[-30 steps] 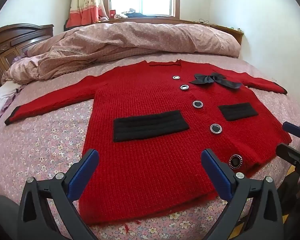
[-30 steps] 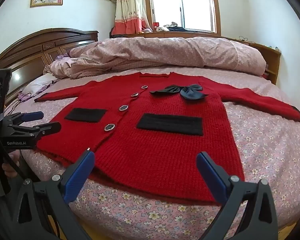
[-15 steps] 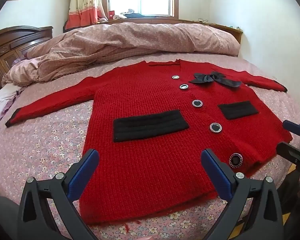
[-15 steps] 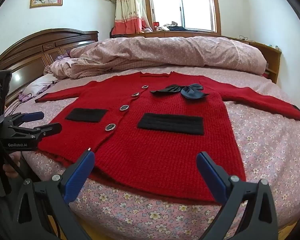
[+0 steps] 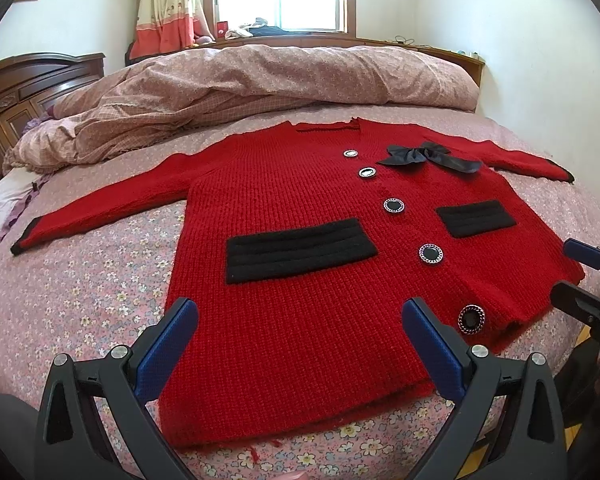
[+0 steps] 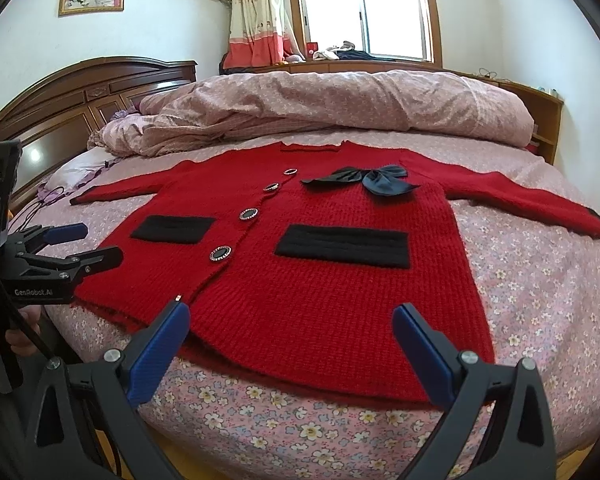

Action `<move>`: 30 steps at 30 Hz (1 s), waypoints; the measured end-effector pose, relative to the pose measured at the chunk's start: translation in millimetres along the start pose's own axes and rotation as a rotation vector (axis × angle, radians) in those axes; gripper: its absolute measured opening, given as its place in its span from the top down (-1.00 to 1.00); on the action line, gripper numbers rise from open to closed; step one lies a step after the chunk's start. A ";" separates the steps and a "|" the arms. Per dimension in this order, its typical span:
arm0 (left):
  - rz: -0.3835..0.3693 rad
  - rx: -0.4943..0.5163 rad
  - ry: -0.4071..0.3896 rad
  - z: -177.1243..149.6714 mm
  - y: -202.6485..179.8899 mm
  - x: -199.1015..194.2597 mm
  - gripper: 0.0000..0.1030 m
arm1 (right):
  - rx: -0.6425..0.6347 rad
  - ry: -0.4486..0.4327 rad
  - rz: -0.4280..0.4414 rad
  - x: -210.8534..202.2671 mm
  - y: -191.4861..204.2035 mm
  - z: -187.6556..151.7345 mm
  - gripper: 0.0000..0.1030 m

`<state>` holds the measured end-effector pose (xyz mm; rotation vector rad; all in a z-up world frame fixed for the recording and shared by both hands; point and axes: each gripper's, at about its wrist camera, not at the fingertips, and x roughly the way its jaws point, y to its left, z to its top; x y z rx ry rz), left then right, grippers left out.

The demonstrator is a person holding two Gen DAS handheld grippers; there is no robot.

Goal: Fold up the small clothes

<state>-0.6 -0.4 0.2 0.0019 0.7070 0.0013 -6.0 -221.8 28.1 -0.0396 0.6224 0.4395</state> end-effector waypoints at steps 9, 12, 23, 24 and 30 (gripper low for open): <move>0.000 0.001 -0.002 -0.1 0.1 0.0 -0.92 | -0.002 0.002 -0.001 0.0 0.3 1.2 -1.00; 0.000 0.001 -0.002 -0.1 -0.1 0.1 -0.92 | -0.001 0.001 -0.003 -0.5 0.0 1.0 -1.00; 0.005 0.005 0.001 -0.9 0.4 0.6 -0.92 | 0.020 -0.004 0.003 -2.4 -3.9 2.2 -1.00; 0.003 0.004 0.000 -0.9 0.6 0.4 -0.92 | 0.020 -0.005 0.003 -2.5 -3.8 2.4 -1.00; 0.004 0.004 -0.001 -1.2 0.7 0.6 -0.92 | 0.013 0.000 0.001 -1.9 -3.0 2.5 -1.00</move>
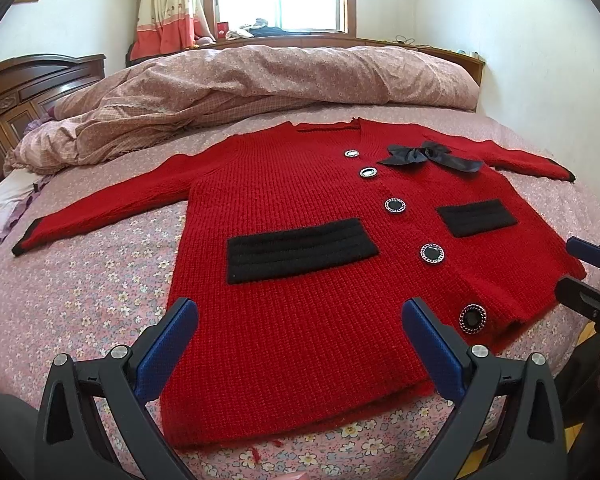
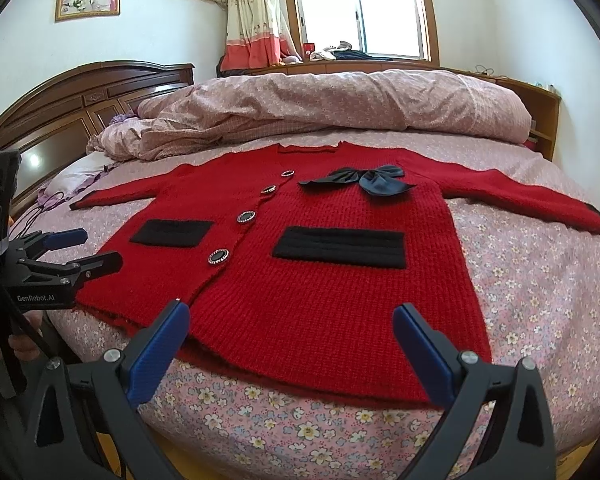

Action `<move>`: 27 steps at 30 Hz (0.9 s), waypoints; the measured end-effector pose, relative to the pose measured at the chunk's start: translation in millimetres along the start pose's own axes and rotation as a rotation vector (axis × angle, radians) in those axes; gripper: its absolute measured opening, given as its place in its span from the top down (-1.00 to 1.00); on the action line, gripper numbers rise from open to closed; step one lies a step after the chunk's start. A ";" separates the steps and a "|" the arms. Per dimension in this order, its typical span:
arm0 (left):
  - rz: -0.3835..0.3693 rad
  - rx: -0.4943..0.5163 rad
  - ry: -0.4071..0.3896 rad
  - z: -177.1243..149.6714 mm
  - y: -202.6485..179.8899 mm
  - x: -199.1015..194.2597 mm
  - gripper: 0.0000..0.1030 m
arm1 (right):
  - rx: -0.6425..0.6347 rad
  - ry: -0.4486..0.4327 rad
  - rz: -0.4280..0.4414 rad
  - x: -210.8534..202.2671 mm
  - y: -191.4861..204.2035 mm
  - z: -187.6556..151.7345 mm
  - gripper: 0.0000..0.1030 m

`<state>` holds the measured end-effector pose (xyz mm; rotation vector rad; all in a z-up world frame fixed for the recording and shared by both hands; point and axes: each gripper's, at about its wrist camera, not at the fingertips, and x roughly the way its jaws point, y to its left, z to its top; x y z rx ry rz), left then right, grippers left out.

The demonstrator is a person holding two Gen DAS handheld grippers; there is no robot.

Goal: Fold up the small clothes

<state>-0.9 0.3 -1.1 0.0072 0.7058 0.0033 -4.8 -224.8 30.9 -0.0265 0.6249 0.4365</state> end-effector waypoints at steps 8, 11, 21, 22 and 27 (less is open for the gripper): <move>-0.001 0.000 0.001 -0.7 0.8 -0.3 -0.92 | 0.001 0.001 0.002 -0.1 0.1 0.1 -1.00; 0.000 0.001 0.002 -0.6 0.7 -0.1 -0.92 | 0.000 0.000 0.002 -0.1 0.0 0.1 -1.00; 0.000 0.005 0.006 -0.8 0.0 1.0 -0.92 | 0.001 0.000 0.002 -0.1 -0.1 0.0 -1.00; 0.001 0.005 0.004 -0.7 -0.3 0.9 -0.92 | 0.002 0.001 0.003 -0.1 -0.3 0.0 -1.00; 0.002 0.004 0.004 -1.0 0.2 0.5 -0.92 | 0.009 0.004 -0.004 0.2 -1.0 -0.1 -1.00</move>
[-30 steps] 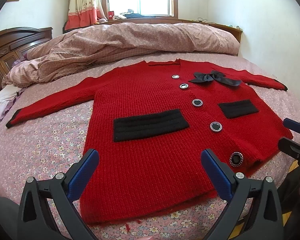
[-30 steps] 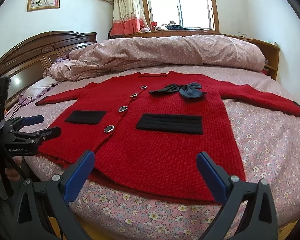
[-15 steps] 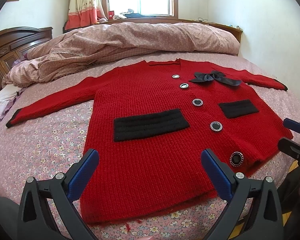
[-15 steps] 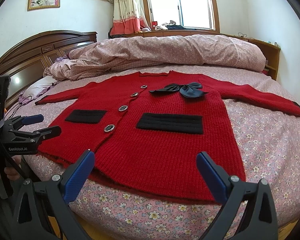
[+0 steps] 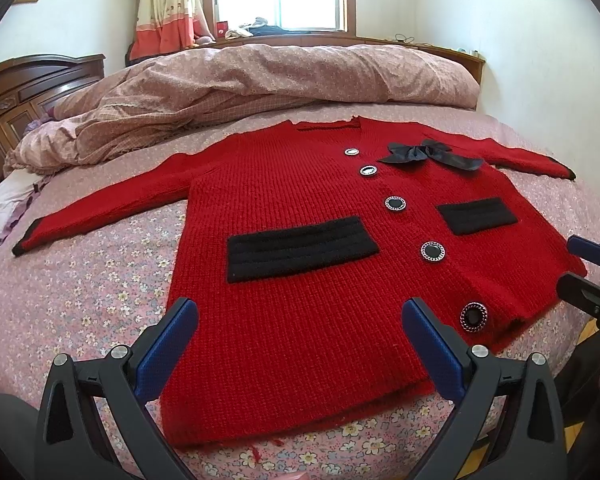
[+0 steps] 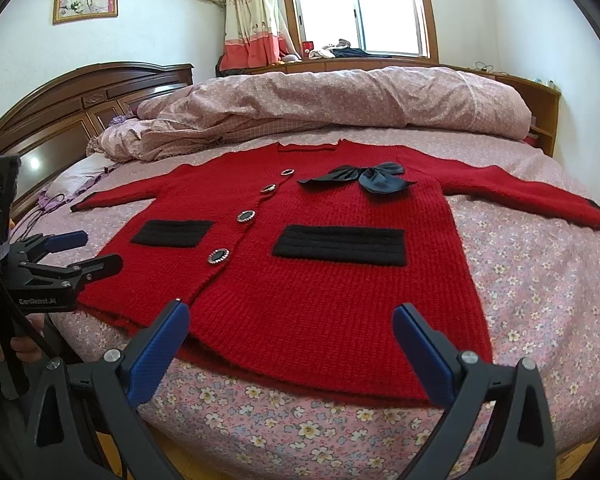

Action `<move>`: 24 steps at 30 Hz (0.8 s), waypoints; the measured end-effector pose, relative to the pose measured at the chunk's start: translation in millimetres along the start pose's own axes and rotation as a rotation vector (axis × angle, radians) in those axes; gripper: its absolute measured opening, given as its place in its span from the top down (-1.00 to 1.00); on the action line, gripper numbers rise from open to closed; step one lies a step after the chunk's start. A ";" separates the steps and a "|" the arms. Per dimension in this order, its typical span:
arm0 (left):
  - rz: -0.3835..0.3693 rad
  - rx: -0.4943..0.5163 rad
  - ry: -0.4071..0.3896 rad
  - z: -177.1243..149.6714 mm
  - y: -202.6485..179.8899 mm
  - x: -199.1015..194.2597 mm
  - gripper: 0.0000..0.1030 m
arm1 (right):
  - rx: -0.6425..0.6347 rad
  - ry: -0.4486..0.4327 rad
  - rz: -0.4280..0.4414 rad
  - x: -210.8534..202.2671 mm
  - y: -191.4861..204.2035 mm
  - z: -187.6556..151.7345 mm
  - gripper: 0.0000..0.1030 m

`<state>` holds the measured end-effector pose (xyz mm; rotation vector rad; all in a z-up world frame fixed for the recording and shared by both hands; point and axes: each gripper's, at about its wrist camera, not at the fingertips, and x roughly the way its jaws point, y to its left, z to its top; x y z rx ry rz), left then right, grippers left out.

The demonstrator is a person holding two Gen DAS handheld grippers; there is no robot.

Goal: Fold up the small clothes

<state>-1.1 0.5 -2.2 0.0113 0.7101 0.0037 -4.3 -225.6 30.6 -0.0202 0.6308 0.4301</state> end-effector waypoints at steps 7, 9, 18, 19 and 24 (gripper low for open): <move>-0.002 -0.002 -0.001 0.2 2.2 -0.9 -0.92 | -0.015 -0.002 0.005 0.4 4.4 1.1 -1.00; -0.002 -0.015 -0.002 0.8 7.6 -2.3 -0.92 | -0.016 -0.007 0.015 1.2 6.5 4.0 -1.00; 0.006 -0.193 0.029 10.5 63.6 1.7 -0.92 | -0.065 -0.009 0.111 32.4 41.5 31.8 -1.00; 0.015 -0.230 0.035 11.8 76.2 3.3 -0.92 | -0.073 -0.005 0.119 36.3 46.5 33.4 -1.00; 0.038 -0.376 0.039 11.2 132.3 3.6 -0.92 | -0.146 0.016 0.174 59.0 82.7 39.5 -1.00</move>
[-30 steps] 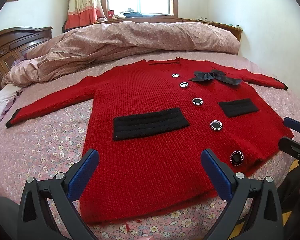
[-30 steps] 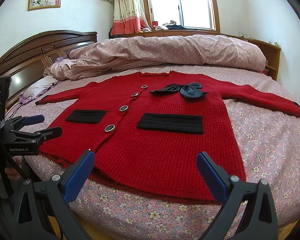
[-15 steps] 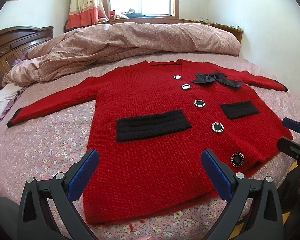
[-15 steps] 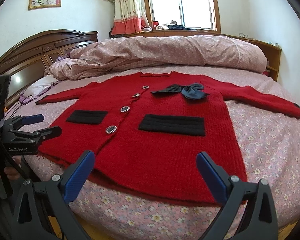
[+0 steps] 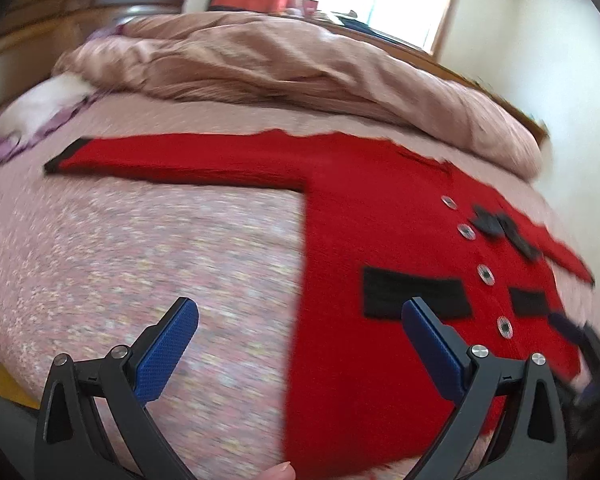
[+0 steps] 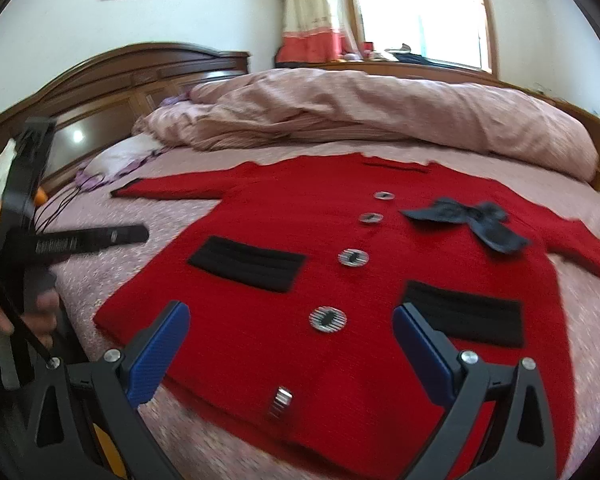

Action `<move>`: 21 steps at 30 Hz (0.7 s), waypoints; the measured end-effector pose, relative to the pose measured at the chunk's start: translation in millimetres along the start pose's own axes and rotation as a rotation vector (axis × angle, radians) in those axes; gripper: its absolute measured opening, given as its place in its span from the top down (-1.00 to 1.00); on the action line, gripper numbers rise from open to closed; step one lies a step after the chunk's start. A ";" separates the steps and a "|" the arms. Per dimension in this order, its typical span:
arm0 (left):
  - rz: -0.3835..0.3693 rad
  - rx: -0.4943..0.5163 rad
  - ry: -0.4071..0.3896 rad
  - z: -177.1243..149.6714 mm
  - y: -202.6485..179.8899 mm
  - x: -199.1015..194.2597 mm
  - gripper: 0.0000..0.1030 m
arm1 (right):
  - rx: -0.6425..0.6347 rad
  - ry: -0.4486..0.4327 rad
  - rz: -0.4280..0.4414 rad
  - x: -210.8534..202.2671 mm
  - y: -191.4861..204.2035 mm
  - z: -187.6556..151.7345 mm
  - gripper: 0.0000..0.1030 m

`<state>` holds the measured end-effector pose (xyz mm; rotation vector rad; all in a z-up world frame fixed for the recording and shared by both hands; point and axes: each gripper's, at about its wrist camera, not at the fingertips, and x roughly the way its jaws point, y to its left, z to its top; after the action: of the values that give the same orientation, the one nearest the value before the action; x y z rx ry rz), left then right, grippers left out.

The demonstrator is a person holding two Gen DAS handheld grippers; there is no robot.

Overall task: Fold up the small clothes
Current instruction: 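Grasp the black cuff of one sleeve with the left gripper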

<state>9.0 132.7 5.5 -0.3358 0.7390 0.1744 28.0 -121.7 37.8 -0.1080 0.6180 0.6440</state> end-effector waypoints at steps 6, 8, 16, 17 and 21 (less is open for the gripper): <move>0.075 -0.072 -0.019 16.2 56.3 -2.6 -0.92 | -0.063 0.014 0.057 37.3 40.5 18.2 -1.00; 0.076 -0.098 -0.010 21.2 74.7 -0.1 -0.92 | -0.064 0.016 0.089 54.8 56.2 29.5 -1.00; 0.153 -0.143 -0.041 47.0 136.8 2.7 -0.92 | -0.137 0.025 0.174 125.9 126.1 80.9 -0.99; 0.168 -0.146 -0.048 50.9 144.2 2.9 -0.92 | -0.157 0.024 0.184 136.9 140.1 89.1 -0.99; 0.167 -0.191 -0.055 70.3 178.5 11.8 -0.92 | -0.198 0.019 0.222 168.0 179.7 111.5 -0.99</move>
<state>13.2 324.8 3.4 -0.4496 0.6970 0.4123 83.5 142.3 49.5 -0.2332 0.5880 0.9197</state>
